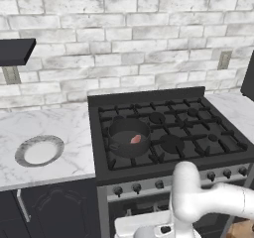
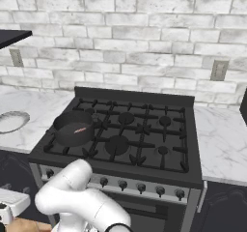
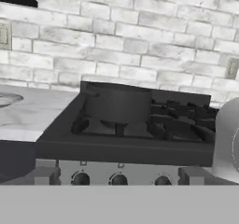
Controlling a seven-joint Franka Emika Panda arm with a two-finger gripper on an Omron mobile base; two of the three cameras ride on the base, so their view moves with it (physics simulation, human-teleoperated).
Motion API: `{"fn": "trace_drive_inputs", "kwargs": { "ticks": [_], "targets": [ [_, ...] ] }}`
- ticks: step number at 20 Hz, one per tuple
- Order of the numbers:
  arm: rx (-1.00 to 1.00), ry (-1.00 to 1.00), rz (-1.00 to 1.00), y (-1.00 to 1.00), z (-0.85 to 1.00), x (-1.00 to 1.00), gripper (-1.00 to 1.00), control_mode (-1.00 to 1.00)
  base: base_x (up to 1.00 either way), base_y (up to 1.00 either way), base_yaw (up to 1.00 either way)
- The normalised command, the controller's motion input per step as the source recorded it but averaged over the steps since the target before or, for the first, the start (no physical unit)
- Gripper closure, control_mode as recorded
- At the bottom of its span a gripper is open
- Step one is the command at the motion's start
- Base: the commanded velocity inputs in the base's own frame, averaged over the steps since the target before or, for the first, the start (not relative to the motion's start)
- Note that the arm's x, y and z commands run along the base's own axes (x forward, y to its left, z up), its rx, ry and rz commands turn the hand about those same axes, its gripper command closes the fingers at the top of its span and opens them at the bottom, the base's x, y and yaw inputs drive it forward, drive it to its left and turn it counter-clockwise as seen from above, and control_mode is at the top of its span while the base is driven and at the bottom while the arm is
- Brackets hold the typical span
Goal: Retrieve the frozen meat and place it in the pot on a burner. Then turn the burner on.
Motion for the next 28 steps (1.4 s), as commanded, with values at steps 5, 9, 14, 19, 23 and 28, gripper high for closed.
{"fn": "trace_drive_inputs", "kwargs": {
  "ticks": [5, 9, 14, 19, 23, 28],
  "targets": [
    [0.0, -0.15, 0.0, -0.03, -0.2, 0.36, -1.0, -1.0, 0.0, 0.0, 0.0],
    [0.0, -0.08, 0.0, 0.0, -0.21, 0.63, -1.0, -1.0, 0.0, 0.0, 0.0],
    [0.01, 0.0, 0.0, 0.01, -0.42, 0.45, -1.0, -1.0, 0.0, 0.0, 0.0],
    [0.05, 0.0, 0.0, 0.04, -0.25, 0.07, -1.0, -1.0, 0.0, 0.0, 0.0],
    [0.06, 0.0, 0.0, 0.0, 0.0, 0.1, -1.0, -1.0, 0.0, 0.0, 0.0],
    [0.06, 0.0, 0.0, 0.0, 0.06, 0.02, -1.0, -1.0, 0.0, 0.0, 0.0]
  ]
}}
